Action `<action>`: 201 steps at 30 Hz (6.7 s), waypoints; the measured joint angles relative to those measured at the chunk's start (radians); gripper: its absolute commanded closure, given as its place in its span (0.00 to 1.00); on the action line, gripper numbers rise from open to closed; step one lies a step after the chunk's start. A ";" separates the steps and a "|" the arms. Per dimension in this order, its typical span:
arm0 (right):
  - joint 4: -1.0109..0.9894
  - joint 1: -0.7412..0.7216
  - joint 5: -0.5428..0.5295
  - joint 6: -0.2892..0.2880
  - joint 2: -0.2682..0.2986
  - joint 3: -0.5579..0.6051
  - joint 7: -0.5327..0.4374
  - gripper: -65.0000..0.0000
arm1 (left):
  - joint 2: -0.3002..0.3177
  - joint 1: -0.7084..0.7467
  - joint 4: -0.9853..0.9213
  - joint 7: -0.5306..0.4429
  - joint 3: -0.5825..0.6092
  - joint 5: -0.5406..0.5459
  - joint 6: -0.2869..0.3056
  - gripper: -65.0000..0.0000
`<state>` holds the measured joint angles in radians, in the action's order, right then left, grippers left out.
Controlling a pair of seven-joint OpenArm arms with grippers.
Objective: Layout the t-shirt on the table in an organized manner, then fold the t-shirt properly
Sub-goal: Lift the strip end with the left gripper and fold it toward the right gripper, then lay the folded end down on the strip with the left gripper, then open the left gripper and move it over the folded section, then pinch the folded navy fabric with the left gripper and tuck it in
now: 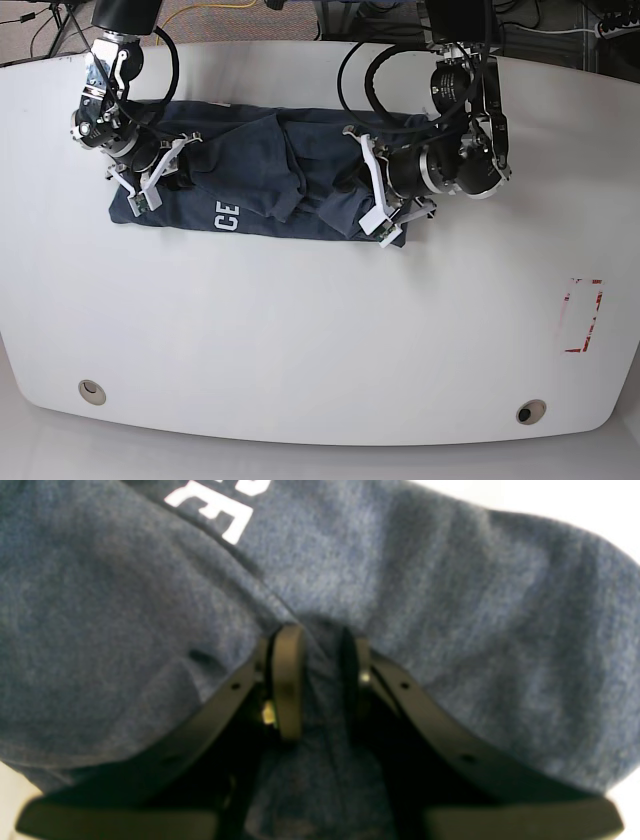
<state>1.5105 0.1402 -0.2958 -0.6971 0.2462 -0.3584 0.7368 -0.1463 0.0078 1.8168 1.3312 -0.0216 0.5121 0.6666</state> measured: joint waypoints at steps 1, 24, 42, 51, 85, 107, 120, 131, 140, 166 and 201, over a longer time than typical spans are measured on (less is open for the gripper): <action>0.000 0.000 0.000 0.000 0.000 0.000 0.000 0.81 | -0.003 -0.007 0.000 -0.004 0.000 -0.004 0.000 0.91; 0.000 0.002 0.000 0.000 0.000 0.000 -0.001 0.81 | 0.000 -0.041 -0.053 -0.002 0.034 -0.044 -0.002 0.48; 0.001 0.003 -0.003 0.000 0.000 0.000 -0.001 0.81 | -0.005 -0.045 0.079 0.019 0.262 -0.023 0.008 0.35; 0.001 0.003 -0.003 0.000 0.000 0.000 -0.001 0.81 | 0.078 -0.060 0.078 0.026 0.136 -0.027 0.007 0.35; 0.001 0.002 -0.004 0.000 -0.001 0.000 0.000 0.81 | 0.117 -0.102 -0.208 -0.091 0.162 -0.029 0.005 0.65; 0.003 0.002 -0.003 0.001 -0.025 0.000 -0.003 0.81 | 0.045 -0.306 -0.520 -0.177 0.215 -0.045 -0.003 0.72; 0.003 0.002 -0.004 0.000 -0.027 0.000 -0.004 0.81 | -0.010 -0.391 -0.544 -0.266 0.340 -0.023 0.000 0.64; 0.003 0.001 -0.007 0.000 -0.027 0.000 -0.004 0.81 | 0.045 -0.322 -0.277 -0.138 0.337 -0.017 0.007 0.62; 0.003 0.000 -0.004 0.000 -0.027 0.000 -0.001 0.81 | 0.263 -0.141 -0.082 -0.097 0.317 -0.034 0.005 0.62; 0.003 0.000 -0.004 0.000 -0.027 0.000 -0.002 0.81 | 0.220 -0.064 -0.126 -0.113 0.536 -0.024 0.008 0.62; 0.074 0.030 0.007 0.004 -0.061 0.000 0.051 0.81 | 0.310 -0.015 -0.008 -0.103 0.428 -0.031 -0.061 0.34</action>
<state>1.5848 0.1703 -0.2886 -0.6933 0.1852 -0.3584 0.7883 0.1638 -0.0074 1.8084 1.2282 0.4068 0.4808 0.6056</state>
